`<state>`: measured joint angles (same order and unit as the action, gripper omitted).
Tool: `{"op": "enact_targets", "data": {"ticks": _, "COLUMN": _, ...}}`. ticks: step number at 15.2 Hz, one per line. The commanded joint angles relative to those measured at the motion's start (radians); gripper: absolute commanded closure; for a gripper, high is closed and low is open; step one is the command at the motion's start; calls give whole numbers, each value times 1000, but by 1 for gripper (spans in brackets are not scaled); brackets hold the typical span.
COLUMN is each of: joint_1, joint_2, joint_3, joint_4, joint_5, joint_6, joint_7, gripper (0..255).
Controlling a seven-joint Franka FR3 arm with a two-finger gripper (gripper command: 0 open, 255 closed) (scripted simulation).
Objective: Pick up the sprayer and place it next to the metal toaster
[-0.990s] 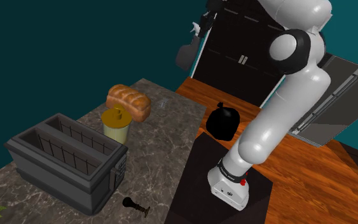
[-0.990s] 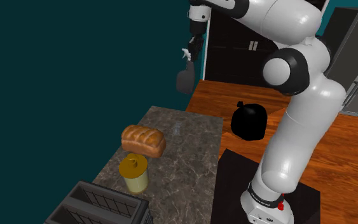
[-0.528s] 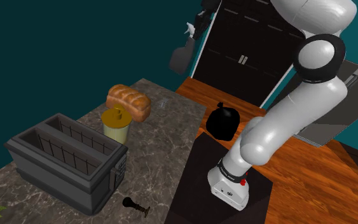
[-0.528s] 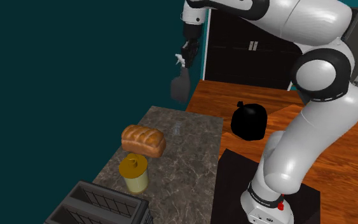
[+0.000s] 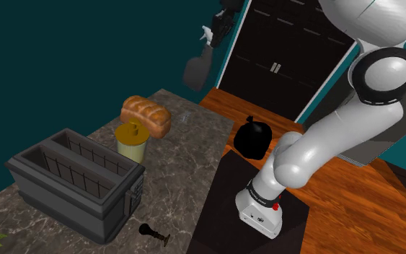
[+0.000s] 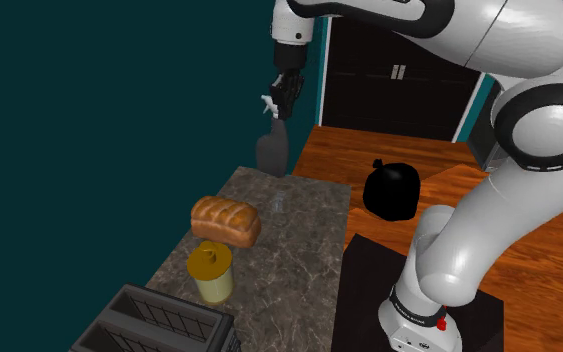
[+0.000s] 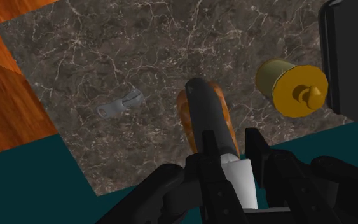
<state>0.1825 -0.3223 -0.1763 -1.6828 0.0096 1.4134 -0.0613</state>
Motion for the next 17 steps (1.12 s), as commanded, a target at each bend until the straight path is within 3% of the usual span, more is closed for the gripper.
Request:
{"op": "enact_targets", "data": {"ticks": 1, "joint_1": 16, "joint_2": -32, "joint_3": 41, "joint_4": -35, "joint_5": 5, "joint_6": 4, "joint_7": 59, "gripper": 255}}
{"op": "enact_targets", "data": {"ticks": 9, "joint_1": 76, "joint_2": -68, "joint_3": 187, "joint_4": -72, "joint_5": 45, "joint_6": 15, "joint_7": 263, "gripper": 255}}
{"op": "enact_targets", "data": {"ticks": 17, "joint_1": 134, "joint_2": -33, "joint_3": 334, "joint_4": -37, "joint_5": 83, "joint_6": 27, "joint_7": 467, "gripper": 255}}
